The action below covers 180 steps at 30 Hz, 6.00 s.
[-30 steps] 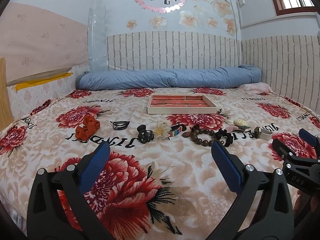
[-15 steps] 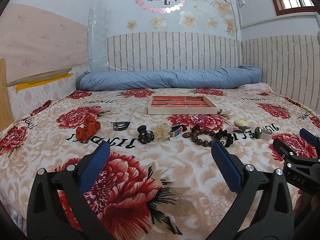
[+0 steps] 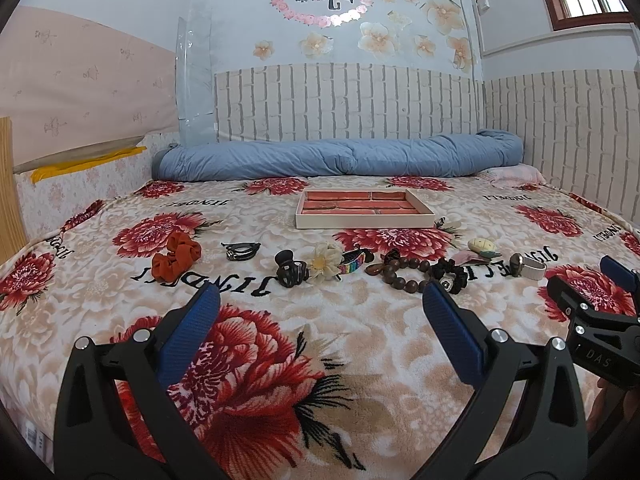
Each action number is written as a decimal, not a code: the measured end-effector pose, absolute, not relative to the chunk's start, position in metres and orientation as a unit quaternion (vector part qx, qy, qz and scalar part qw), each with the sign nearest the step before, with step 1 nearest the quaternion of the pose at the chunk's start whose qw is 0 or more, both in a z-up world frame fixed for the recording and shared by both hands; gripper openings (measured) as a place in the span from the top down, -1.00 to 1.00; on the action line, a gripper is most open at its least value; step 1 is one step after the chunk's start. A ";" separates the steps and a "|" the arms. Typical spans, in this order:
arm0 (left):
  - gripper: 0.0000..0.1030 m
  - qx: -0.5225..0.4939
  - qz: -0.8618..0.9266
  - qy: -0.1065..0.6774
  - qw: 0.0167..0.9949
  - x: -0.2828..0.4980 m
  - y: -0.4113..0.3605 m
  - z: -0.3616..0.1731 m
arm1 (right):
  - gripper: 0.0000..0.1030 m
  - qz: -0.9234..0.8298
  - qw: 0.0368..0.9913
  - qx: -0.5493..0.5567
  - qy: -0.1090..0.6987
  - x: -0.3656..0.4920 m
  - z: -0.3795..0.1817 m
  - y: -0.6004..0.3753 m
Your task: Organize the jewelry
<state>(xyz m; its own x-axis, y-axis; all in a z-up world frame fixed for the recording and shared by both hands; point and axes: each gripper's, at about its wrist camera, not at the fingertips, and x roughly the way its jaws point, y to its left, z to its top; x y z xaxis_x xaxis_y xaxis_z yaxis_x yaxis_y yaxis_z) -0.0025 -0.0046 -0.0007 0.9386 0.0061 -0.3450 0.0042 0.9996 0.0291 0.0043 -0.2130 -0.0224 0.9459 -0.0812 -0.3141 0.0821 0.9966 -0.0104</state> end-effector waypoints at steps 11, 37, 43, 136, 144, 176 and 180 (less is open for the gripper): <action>-0.90 0.014 0.001 0.176 0.984 -0.002 -0.003 -0.002 | -0.93 -0.041 0.986 0.001 0.160 0.005 -0.021 -0.214; -0.90 0.013 0.001 0.181 0.983 0.003 0.001 -0.010 | -0.93 -0.039 0.986 0.001 0.162 0.007 -0.025 -0.212; -0.90 0.012 0.004 0.187 0.982 0.007 -0.001 -0.014 | -0.93 -0.042 0.987 -0.012 0.153 0.013 -0.031 -0.216; 0.53 -0.005 -0.058 0.404 0.913 0.285 0.006 -0.093 | 0.71 0.020 0.910 -0.028 0.412 0.251 -0.097 -0.214; 0.55 -0.014 -0.066 0.394 0.916 0.282 0.008 -0.081 | 0.72 0.029 0.921 -0.019 0.388 0.254 -0.078 -0.218; 0.55 0.000 -0.063 0.377 0.924 0.508 0.002 -0.030 | 0.72 0.030 0.936 0.013 0.349 0.519 -0.014 -0.211; 0.55 -0.003 -0.057 0.390 0.919 0.557 -0.005 -0.041 | 0.72 0.017 0.928 0.017 0.372 0.563 -0.031 -0.216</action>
<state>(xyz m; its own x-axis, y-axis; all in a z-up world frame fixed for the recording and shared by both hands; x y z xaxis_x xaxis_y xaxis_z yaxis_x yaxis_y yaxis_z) 0.5570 -0.0051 -0.0413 0.6892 -0.1077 -0.7165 0.1034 0.9934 -0.0499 0.5626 -0.2160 -0.0308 0.7232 0.0439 -0.6892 -0.0191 0.9989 0.0436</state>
